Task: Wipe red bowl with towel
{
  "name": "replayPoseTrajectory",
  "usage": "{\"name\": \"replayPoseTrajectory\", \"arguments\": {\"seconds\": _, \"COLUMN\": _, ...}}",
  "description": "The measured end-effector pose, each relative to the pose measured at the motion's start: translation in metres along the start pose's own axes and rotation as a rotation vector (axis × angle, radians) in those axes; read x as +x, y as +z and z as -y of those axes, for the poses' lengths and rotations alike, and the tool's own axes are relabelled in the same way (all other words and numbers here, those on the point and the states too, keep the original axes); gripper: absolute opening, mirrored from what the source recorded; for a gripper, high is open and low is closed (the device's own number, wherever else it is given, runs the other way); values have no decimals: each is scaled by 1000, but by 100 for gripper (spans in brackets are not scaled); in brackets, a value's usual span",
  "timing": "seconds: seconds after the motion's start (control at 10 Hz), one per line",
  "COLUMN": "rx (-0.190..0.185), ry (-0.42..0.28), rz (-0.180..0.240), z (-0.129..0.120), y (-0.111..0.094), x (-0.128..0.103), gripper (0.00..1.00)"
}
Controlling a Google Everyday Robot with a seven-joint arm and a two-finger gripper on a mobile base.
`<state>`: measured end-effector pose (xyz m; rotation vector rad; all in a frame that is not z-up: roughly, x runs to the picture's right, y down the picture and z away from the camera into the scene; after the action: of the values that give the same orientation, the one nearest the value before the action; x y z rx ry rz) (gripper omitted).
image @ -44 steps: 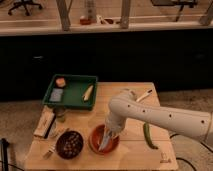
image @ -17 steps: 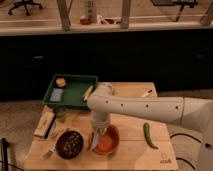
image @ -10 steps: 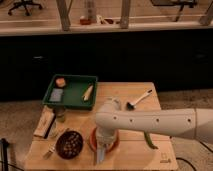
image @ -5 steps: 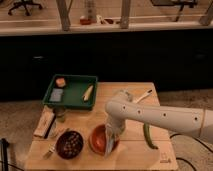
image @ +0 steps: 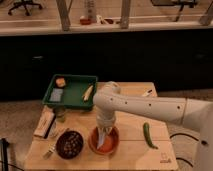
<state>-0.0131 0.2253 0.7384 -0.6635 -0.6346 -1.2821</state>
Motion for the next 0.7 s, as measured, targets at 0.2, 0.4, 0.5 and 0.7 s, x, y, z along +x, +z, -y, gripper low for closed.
{"name": "replayPoseTrajectory", "arguments": {"seconds": 0.2, "rx": -12, "ry": -50, "rz": 2, "z": 12, "y": 3, "x": -17, "gripper": 0}}
{"name": "replayPoseTrajectory", "arguments": {"seconds": 0.4, "rx": -24, "ry": -95, "rz": 9, "z": 14, "y": 12, "x": -38, "gripper": 0}}
{"name": "replayPoseTrajectory", "arguments": {"seconds": 0.5, "rx": -33, "ry": -120, "rz": 13, "z": 13, "y": 18, "x": -52, "gripper": 0}}
{"name": "replayPoseTrajectory", "arguments": {"seconds": 0.7, "rx": -46, "ry": -129, "rz": 18, "z": 0, "y": 24, "x": -64, "gripper": 0}}
